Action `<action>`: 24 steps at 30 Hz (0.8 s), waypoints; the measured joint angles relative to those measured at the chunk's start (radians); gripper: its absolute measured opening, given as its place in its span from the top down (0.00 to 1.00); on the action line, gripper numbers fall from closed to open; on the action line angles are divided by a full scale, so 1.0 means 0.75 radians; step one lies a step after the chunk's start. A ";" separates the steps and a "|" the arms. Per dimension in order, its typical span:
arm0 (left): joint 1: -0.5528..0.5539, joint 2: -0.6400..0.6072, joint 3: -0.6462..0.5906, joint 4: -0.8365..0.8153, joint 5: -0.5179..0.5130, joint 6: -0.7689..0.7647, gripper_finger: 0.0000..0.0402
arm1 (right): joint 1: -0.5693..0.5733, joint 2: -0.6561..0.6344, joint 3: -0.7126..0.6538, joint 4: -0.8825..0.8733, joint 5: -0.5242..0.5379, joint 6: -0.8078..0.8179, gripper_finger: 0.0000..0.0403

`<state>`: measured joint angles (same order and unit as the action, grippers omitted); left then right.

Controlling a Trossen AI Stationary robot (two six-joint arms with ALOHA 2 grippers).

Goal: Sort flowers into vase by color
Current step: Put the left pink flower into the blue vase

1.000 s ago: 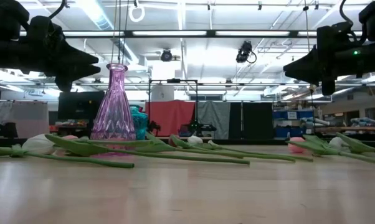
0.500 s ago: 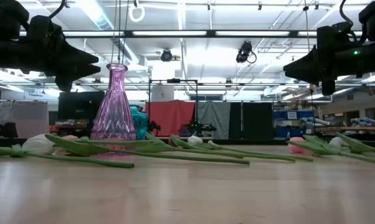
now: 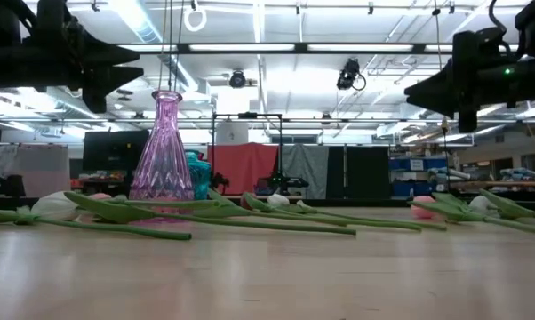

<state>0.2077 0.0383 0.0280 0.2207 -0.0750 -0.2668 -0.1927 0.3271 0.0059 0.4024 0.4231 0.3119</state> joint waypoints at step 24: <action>-0.103 0.233 0.245 -0.215 0.254 0.019 0.56 | 0.000 0.000 0.000 0.075 -0.003 0.232 0.71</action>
<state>0.1307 0.2128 0.2116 0.0592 0.1152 -0.2523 -0.1925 0.3270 0.0062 0.4583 0.4207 0.4861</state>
